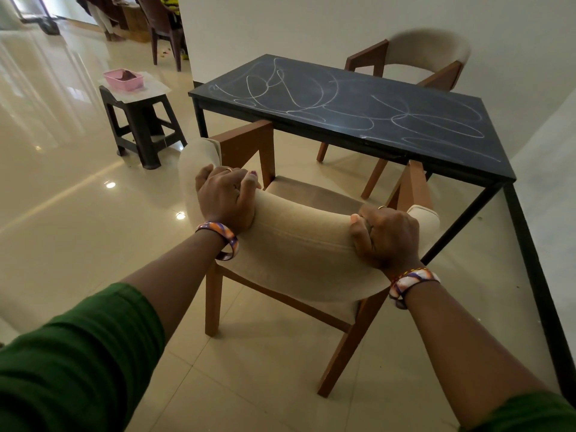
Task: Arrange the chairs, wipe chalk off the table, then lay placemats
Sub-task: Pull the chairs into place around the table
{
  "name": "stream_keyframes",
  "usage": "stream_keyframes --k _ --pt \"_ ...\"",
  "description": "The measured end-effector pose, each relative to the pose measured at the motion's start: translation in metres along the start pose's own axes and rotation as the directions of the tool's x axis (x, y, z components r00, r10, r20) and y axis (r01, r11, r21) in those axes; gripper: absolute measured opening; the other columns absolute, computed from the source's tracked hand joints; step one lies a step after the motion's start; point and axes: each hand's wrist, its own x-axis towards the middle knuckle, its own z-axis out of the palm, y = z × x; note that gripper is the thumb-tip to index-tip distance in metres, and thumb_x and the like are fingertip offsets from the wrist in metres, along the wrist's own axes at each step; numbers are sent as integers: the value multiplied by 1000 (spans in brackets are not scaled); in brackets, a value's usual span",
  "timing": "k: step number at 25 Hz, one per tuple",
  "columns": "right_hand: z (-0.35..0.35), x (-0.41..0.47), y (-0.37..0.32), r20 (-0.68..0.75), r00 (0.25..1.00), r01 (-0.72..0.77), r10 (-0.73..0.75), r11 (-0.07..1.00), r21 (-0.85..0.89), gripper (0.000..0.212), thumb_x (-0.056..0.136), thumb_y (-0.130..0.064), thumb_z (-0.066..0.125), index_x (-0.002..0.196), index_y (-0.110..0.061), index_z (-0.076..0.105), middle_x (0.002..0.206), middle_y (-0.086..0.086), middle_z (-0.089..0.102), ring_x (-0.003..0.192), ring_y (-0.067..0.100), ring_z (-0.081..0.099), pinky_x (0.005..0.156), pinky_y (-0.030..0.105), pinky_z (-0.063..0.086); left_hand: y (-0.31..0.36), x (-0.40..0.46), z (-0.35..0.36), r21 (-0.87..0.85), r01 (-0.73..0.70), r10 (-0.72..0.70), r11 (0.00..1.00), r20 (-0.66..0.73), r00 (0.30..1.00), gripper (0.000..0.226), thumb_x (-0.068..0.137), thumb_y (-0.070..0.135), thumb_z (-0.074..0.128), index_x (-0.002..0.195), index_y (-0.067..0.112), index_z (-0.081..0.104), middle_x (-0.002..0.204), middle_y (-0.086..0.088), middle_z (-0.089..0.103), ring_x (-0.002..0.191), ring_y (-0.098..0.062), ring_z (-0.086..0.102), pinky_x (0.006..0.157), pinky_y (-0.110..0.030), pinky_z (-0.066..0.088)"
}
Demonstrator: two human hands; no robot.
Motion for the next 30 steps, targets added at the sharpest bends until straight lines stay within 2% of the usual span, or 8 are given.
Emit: stream_keyframes --k 6,13,16,19,22,24,26,30 --pt "6 10 9 -35 999 -3 3 1000 -20 50 88 -37 32 64 -4 61 50 11 56 40 22 48 51 21 32 -5 10 15 36 -2 3 999 -15 1000 53 84 36 28 70 8 70 75 -9 67 77 -9 44 98 -32 28" --pt "6 4 6 -13 1000 -18 19 1000 13 54 91 -39 28 69 -4 64 56 13 60 46 25 53 50 24 41 3 9 7 88 -15 14 996 15 1000 44 84 27 33 72 6 69 82 -11 68 83 -12 45 98 -36 29" --pt "2 5 2 55 996 -74 72 997 35 58 91 -42 24 75 -5 66 63 13 62 54 25 55 57 29 46 10 10 1 137 15 -23 990 53 998 42 83 26 33 77 5 69 87 -13 67 86 -14 44 100 -40 30" --pt "-7 0 -1 151 976 -170 158 983 69 61 90 -50 20 86 -9 66 76 9 65 71 23 57 71 28 37 17 5 -5 277 -152 102 949 187 977 48 87 32 27 85 5 67 88 -15 66 87 -26 54 95 -42 33" --pt "-21 -13 15 281 960 -55 11 987 149 56 86 -57 34 116 -16 58 109 6 63 100 21 54 91 32 35 51 -15 0 386 -406 237 828 415 878 65 86 51 14 92 11 65 89 -10 68 84 -26 59 86 -39 38" --pt "-34 -17 50 410 905 24 -114 976 217 65 81 -55 55 134 -19 45 129 4 54 119 20 46 101 31 26 98 -33 25 396 -542 258 741 578 774 72 81 66 15 103 16 62 94 -5 66 83 -21 60 79 -33 40" --pt "-45 -15 96 547 833 -31 -86 979 202 79 75 -44 72 142 -20 36 141 2 43 131 19 36 109 34 23 140 -54 65 421 -639 240 644 682 691 69 78 73 34 114 18 54 102 -1 64 85 -17 60 75 -27 43" --pt "-60 0 168 751 660 -64 -5 996 63 90 79 -15 72 149 -22 16 156 1 21 144 19 16 117 42 10 197 -66 149 576 -520 -16 631 679 734 68 69 63 65 116 14 52 100 -2 63 82 -17 60 70 -28 49"
